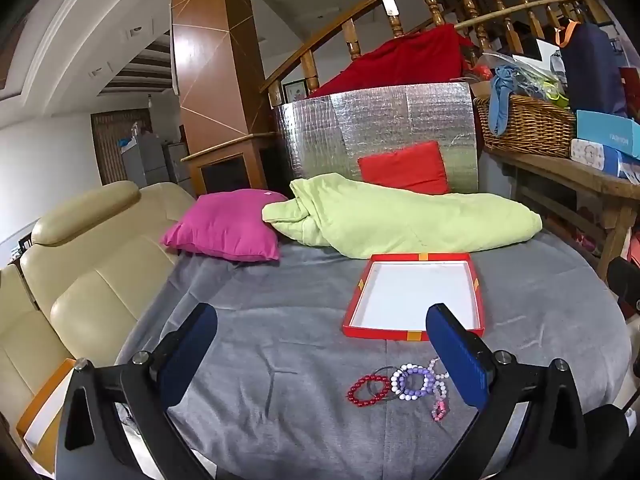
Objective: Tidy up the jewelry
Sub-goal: 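Move both grippers down toward the jewelry pile beside the red box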
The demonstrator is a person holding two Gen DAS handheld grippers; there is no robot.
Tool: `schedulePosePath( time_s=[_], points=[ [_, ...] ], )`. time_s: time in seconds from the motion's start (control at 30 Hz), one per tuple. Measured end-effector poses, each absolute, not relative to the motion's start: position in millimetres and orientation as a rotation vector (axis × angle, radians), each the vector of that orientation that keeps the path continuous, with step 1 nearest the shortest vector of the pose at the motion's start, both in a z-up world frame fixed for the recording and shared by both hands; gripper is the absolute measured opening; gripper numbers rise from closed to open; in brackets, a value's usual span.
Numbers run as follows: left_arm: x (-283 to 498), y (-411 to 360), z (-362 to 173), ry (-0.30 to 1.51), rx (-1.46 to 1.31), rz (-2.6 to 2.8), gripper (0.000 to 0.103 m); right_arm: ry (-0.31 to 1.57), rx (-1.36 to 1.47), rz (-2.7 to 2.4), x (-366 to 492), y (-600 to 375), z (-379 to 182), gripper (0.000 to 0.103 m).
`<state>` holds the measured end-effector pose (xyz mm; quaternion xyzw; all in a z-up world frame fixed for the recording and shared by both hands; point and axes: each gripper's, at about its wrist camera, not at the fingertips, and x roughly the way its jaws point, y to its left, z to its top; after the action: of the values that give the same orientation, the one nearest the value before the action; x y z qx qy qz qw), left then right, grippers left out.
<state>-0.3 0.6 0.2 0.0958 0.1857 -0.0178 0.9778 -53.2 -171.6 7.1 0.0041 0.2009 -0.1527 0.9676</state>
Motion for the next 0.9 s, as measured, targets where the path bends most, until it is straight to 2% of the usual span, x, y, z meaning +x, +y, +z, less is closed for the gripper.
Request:
schedulePosePath(
  time_s=[0.3,0.57,0.8,0.9],
  points=[
    [0.0,3.0,-3.6,0.379,0.198,-0.034,0.103,0.376,0.007,-0.303,-54.5,-169.3,8.3,0.103],
    [1.5,6.3,-12.2,0.366,0.216,-0.039,0.103,0.275,0.134,-0.186,-62.8,-192.2,-0.4,0.103],
    [26.4,15.7,-54.3,0.446,0.209,-0.078,0.103,0.477,0.214,-0.123,-23.6,-240.1,-32.2,0.103],
    [44.8,20.2,-82.9,0.515,0.195,-0.101,0.103,0.672,0.362,0.012,7.4,-270.6,-60.1,0.103]
  ],
)
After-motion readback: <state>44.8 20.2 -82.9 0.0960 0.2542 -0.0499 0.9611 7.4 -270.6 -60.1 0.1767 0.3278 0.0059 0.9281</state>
